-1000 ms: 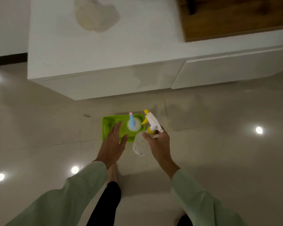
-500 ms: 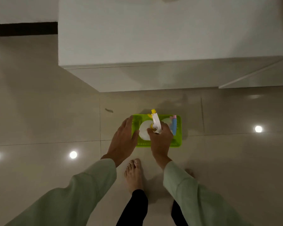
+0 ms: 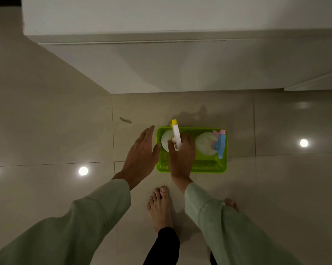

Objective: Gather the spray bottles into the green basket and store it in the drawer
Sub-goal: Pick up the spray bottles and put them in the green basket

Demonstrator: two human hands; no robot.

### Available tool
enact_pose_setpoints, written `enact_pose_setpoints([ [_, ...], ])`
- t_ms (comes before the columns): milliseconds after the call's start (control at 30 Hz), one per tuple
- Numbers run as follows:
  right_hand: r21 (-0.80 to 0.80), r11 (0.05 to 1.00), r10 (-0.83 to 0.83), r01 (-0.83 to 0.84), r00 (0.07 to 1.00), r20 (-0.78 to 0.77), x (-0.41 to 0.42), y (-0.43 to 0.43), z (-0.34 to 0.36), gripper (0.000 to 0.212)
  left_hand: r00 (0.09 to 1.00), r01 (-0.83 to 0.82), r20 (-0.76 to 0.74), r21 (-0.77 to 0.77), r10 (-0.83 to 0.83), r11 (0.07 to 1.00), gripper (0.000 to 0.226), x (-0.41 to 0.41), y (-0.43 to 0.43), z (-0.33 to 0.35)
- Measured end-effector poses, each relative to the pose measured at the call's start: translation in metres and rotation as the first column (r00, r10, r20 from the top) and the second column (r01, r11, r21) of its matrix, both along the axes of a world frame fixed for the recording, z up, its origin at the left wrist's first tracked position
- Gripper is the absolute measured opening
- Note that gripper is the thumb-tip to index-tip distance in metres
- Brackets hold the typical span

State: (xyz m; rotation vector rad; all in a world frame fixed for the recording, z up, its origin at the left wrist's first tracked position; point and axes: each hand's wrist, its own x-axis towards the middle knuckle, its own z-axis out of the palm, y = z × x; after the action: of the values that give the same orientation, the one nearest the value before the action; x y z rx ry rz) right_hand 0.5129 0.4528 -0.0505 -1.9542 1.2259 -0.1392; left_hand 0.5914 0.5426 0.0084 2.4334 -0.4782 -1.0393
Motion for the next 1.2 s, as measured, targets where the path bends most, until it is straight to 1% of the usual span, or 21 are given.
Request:
enact_pose_setpoints([
  [133, 0.027, 0.999, 0.025, -0.024, 0.999, -0.042, 0.000, 0.003, 0.001, 0.023, 1.000, 0.008, 0.006, -0.004, -0.008, 1.000, 0.061, 0.000, 0.001, 0.002],
  [233, 0.041, 0.997, 0.071, -0.069, 0.995, -0.068, -0.006, 0.003, 0.004, 0.033, 1.000, 0.007, -0.002, 0.009, -0.007, 1.000, 0.062, -0.001, 0.000, 0.008],
  [333, 0.044, 0.991, 0.132, -0.130, 0.990, -0.047, -0.014, 0.001, 0.009, 0.041, 1.000, 0.008, 0.002, 0.008, -0.008, 1.000, 0.061, -0.001, -0.003, 0.016],
  [433, 0.039, 0.981, 0.193, -0.192, 0.980, -0.038, -0.022, -0.002, 0.020, 0.054, 1.000, 0.007, 0.012, 0.001, -0.007, 1.000, 0.062, -0.004, -0.008, 0.030],
  [533, 0.048, 0.977, 0.207, -0.207, 0.978, -0.013, -0.029, -0.009, 0.045, 0.063, 1.000, -0.005, 0.011, -0.009, 0.005, 1.000, 0.064, -0.007, -0.014, 0.052],
  [633, 0.022, 0.980, 0.196, -0.196, 0.980, 0.025, -0.032, -0.025, 0.084, 0.061, 1.000, -0.004, 0.029, -0.038, 0.005, 0.999, 0.064, -0.010, -0.023, 0.082],
  [733, -0.092, 0.981, 0.179, -0.172, 0.980, 0.084, -0.027, -0.047, 0.137, 0.055, 0.997, -0.001, 0.071, -0.080, 0.007, 0.997, 0.063, -0.010, -0.033, 0.120],
  [833, -0.162, 0.973, 0.183, -0.163, 0.976, 0.115, -0.018, -0.071, 0.199, 0.053, 0.991, 0.003, 0.130, -0.132, 0.015, 0.991, 0.063, -0.004, -0.045, 0.171],
  [967, -0.222, 0.958, 0.228, -0.179, 0.949, 0.219, 0.000, -0.103, 0.274, 0.049, 0.972, 0.023, 0.236, -0.189, 0.022, 0.982, 0.062, 0.012, -0.061, 0.244],
  [1100, -0.209, 0.960, 0.249, -0.186, 0.910, 0.333, 0.031, -0.137, 0.339, 0.045, 0.944, 0.031, 0.325, -0.248, 0.053, 0.968, 0.061, 0.036, -0.082, 0.307],
  [1200, -0.219, 0.953, 0.276, -0.208, 0.896, 0.348, 0.065, -0.162, 0.369, 0.052, 0.921, 0.012, 0.374, -0.306, 0.109, 0.952, 0.060, 0.066, -0.103, 0.337],
])
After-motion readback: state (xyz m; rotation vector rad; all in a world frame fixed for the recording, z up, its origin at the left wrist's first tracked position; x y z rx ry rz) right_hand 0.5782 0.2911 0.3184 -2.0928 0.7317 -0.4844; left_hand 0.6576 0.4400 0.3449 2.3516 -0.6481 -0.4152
